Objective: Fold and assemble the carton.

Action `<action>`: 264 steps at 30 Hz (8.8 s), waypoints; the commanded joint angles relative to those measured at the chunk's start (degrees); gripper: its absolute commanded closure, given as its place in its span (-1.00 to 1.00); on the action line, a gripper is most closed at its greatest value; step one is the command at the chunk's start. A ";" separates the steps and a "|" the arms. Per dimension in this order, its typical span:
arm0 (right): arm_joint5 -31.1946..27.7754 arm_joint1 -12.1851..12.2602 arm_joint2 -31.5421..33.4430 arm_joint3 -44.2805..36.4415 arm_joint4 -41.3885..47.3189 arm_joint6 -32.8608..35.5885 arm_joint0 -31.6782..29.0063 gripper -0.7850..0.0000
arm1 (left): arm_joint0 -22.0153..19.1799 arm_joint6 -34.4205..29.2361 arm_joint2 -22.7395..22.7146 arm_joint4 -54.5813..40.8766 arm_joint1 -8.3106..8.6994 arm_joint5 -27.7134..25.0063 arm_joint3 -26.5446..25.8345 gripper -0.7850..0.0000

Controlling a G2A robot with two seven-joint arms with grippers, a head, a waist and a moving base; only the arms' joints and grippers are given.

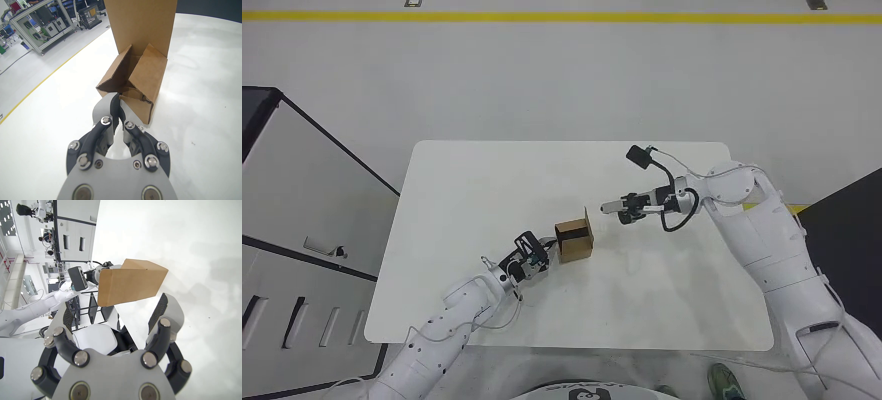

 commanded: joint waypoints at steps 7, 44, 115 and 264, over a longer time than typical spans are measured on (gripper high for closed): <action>0.10 -0.35 -3.21 -1.46 -3.25 -1.21 0.64 0.06 | 0.00 0.00 0.00 0.00 0.00 0.00 0.00 1.00; 0.60 -2.14 -12.51 -1.62 -10.23 -1.05 7.86 0.49 | 0.00 0.00 0.00 0.00 0.00 0.00 0.00 1.00; 1.53 -9.61 -32.16 -1.92 -29.25 8.35 22.17 0.67 | 0.00 0.00 0.00 0.00 0.00 0.00 0.00 1.00; -2.00 -15.18 -36.76 1.30 -36.64 12.13 23.93 0.43 | 0.00 0.00 0.00 0.00 0.00 0.00 0.00 1.00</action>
